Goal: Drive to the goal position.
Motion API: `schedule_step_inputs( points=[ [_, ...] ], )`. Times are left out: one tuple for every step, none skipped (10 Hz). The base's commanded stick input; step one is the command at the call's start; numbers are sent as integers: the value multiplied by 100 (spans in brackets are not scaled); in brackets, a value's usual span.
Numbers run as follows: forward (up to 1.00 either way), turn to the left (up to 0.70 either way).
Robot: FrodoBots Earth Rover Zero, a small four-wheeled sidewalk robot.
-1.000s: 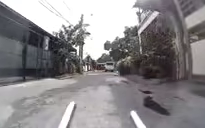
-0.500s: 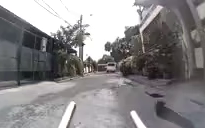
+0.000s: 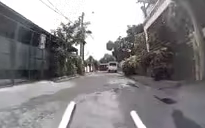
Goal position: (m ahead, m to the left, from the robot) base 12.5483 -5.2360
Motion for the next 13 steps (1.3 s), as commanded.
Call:
schedule_step_inputs(
  points=[
    [85,0],
    [85,0],
    [85,0],
    [85,0],
    [85,0],
    [85,0],
    [85,0],
    [85,0],
    [85,0],
    [85,0],
    [85,-15],
    [85,-32],
    [85,-34]
  ],
)
